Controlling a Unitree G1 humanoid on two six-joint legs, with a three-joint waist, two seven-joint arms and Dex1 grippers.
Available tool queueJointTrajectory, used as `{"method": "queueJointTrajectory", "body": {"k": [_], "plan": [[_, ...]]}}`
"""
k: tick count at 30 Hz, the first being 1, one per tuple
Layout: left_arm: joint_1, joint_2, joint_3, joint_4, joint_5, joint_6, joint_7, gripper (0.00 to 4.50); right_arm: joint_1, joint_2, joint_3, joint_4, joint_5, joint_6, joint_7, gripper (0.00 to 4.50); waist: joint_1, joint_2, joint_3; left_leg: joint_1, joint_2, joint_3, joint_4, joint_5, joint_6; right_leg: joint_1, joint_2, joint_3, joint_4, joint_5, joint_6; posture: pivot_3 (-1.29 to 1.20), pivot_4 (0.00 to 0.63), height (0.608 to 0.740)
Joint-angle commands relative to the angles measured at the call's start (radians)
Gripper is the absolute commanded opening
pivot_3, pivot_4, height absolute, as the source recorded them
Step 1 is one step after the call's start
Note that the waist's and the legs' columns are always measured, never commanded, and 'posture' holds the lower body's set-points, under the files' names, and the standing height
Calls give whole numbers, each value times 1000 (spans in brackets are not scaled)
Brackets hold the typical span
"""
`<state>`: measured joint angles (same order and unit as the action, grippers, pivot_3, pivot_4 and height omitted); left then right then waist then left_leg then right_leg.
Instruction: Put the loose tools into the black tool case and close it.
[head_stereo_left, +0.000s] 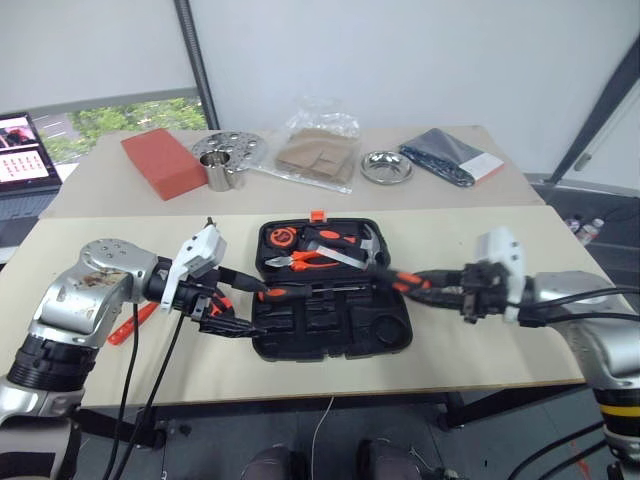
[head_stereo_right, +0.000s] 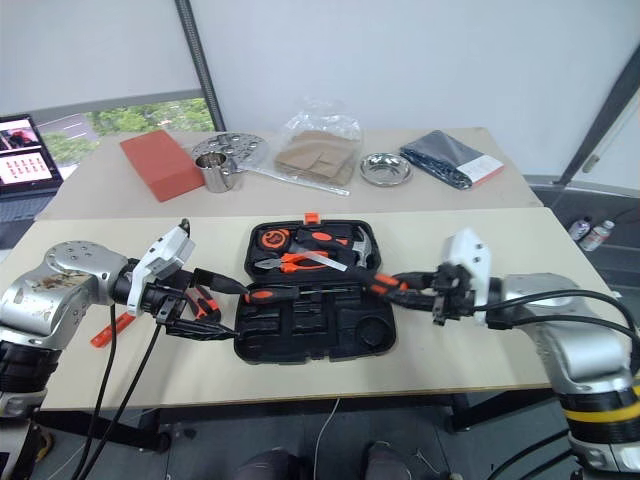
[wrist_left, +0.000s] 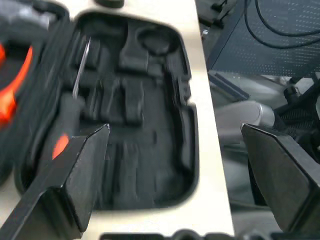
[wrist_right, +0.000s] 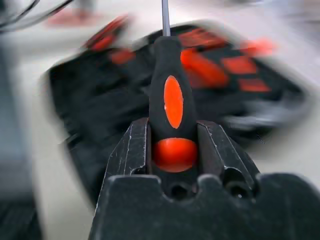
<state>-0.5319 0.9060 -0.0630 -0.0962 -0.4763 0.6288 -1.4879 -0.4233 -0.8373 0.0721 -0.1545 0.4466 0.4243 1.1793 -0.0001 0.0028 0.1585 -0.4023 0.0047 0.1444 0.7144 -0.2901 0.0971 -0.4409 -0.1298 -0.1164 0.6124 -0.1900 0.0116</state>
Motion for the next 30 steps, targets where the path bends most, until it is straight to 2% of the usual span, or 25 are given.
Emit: {"method": "queueJointTrajectory", "body": {"k": [1, 5, 11, 13, 15, 19, 22, 30], "plan": [[4, 14, 45, -55, -29, 0, 32, 4500, -101, -3, 98, 153, -163, -212, 86, 898, 6, 0, 0, -1, -1, 0, 0, 0, 0, 0, -1, -1, 0, 0, 0, 0, 150, 734], [19, 19, 63, -80, -44, 12, 57, 4500, -207, 35, 174, 348, -290, -355, 97, 898, 4, -1, 1, -2, -2, 0, 1, 0, 0, 0, -1, -1, -1, -2, 4, 0, 150, 734], [27, 29, 76, -86, -55, 9, 81, 4500, -247, 59, 191, 450, -339, -463, 139, 898, -2, -1, 1, -1, -2, -2, 0, 1, -1, 1, 0, -4, 1, -2, 3, 0, 150, 734], [20, 30, 74, -80, -56, 9, 84, 4500, -260, 89, 174, 455, -328, -455, 116, 1906, -7, -1, 1, 0, -2, -2, 0, 1, -2, 2, 0, -4, 1, -2, 3, 0, 150, 734], [12, 27, 69, -73, -54, 7, 87, 4500, -276, 122, 153, 453, -316, -431, 80, 2410, -13, -1, 1, 0, -2, -2, 1, 1, -2, 3, 0, -4, 1, -2, 4, 0, 150, 734], [-2, 19, 59, -61, -50, 2, 91, 4500, -301, 172, 105, 420, -270, -315, 28, 3813, -16, -1, 1, 1, -1, -2, 1, 2, -3, 2, 0, -3, 2, -2, 3, 0, 150, 734], [-9, 13, 52, -54, -47, -3, 92, 4500, -298, 181, 100, 386, -256, -261, 31, 3813, -13, -1, 1, 2, -1, -2, 0, 2, -3, 3, 0, -4, 3, -1, 1, 0, 150, 734], [-30, -3, 35, -29, -36, -17, 95, 4500, -276, 228, 164, 360, -317, -248, 1, 1068, -16, -1, 1, 1, -2, -2, 0, 2, -3, 2, 0, -4, 3, -1, 0, 0, 150, 734]]}}
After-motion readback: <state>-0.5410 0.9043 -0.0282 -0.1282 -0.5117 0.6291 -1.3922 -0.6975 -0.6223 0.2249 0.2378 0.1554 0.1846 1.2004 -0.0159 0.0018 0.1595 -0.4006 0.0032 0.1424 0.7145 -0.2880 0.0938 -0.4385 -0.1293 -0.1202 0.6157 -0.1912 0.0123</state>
